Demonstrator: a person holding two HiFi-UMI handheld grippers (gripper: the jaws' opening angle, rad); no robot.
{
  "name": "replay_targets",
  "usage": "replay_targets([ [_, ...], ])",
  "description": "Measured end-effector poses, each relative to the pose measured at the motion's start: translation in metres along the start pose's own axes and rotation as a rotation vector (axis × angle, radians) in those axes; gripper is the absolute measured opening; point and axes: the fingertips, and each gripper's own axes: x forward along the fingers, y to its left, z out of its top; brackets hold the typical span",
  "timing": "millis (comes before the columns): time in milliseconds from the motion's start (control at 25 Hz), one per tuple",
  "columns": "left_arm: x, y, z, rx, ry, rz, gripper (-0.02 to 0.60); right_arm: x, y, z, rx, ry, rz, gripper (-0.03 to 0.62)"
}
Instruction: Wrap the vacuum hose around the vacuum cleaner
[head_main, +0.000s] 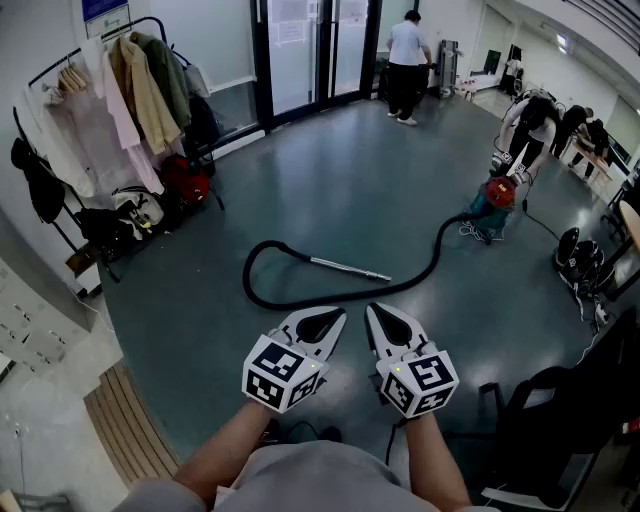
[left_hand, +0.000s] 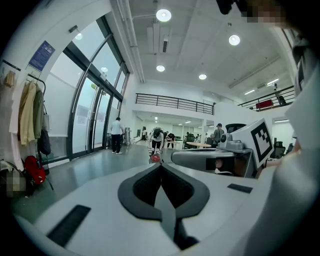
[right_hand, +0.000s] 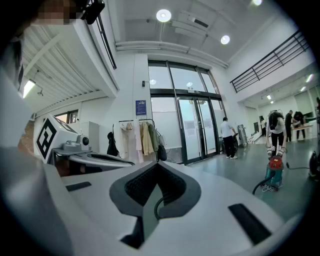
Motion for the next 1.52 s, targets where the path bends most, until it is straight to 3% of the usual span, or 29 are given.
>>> replay_targets([
  [1000, 0.020, 0.000, -0.009, 0.005, 0.027, 0.071, 0.006, -0.001, -0.028, -0.006, 0.038, -0.015, 0.050, 0.002],
  [1520, 0.040, 0.041, -0.014, -0.021, 0.062, 0.091, 0.006, 0.036, -0.057, -0.007, 0.051, 0.008, 0.036, 0.002],
])
